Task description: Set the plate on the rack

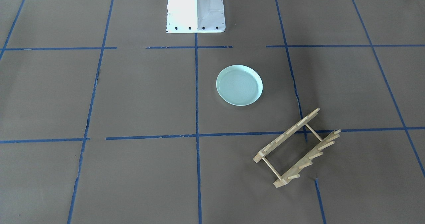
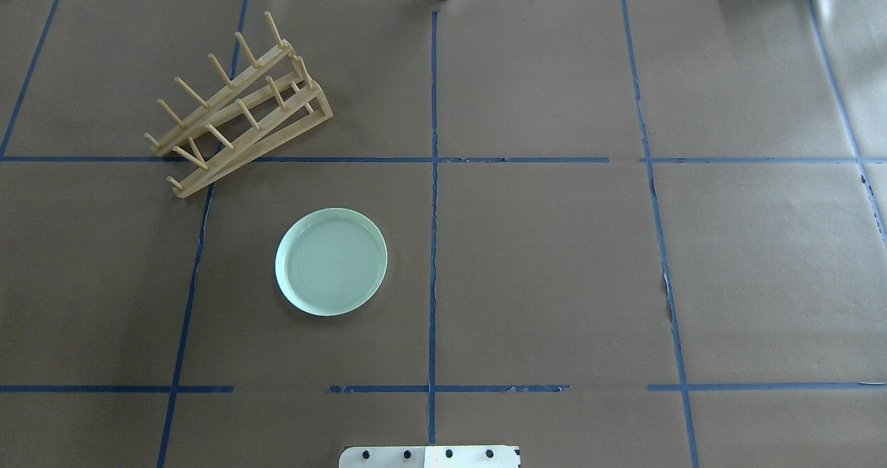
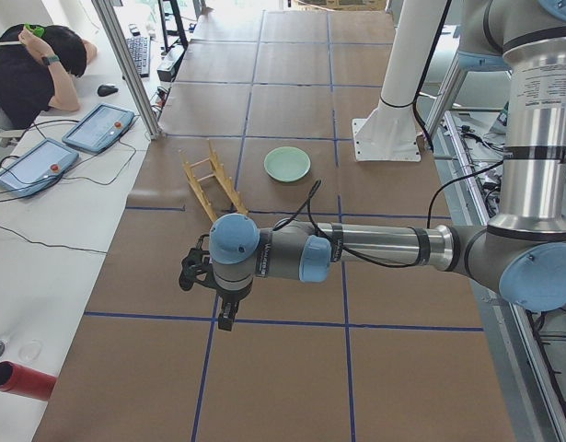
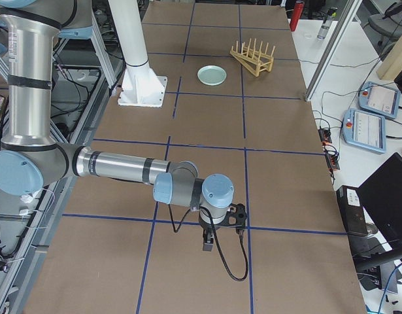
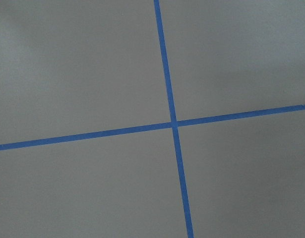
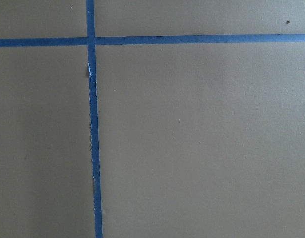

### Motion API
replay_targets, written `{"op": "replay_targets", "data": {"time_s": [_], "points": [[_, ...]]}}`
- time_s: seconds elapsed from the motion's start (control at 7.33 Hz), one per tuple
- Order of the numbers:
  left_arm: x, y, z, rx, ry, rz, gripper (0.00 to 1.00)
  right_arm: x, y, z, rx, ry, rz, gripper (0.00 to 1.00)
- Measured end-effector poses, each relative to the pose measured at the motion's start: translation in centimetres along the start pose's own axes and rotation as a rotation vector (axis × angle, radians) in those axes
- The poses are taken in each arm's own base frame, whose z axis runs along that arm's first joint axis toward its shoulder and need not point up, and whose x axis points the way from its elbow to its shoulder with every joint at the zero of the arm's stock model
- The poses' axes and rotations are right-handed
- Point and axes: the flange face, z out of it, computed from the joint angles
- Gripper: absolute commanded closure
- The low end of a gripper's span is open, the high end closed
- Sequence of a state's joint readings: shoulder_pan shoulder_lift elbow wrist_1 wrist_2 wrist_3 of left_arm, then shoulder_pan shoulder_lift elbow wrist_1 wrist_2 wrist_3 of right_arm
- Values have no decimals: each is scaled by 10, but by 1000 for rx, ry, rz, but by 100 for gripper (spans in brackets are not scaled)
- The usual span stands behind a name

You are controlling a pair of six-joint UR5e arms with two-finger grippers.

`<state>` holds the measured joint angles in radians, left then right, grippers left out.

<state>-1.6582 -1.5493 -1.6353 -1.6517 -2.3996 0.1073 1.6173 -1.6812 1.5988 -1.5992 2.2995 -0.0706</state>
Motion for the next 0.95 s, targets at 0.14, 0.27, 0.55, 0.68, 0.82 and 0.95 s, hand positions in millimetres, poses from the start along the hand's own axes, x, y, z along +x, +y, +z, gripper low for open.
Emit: {"op": "replay_targets", "data": {"time_s": [0.14, 0.27, 0.55, 0.68, 0.82, 0.95], "points": [[-1, 0, 1, -2, 1, -3, 0, 0, 0, 0, 0, 0, 0, 0], [-1, 0, 2, -3, 3, -14, 0, 0, 0, 0, 1, 0, 0, 0], [24, -12, -16, 32, -1, -41, 0, 0, 0, 0, 1, 0, 0, 0], [50, -20, -24, 49, 4, -49, 0, 0, 0, 0, 1, 0, 0, 0], [82, -29, -26, 58, 14, -46, 0, 0, 0, 0, 1, 0, 0, 0], [121, -43, -26, 61, 32, -44, 0, 0, 0, 0, 1, 0, 0, 0]]}}
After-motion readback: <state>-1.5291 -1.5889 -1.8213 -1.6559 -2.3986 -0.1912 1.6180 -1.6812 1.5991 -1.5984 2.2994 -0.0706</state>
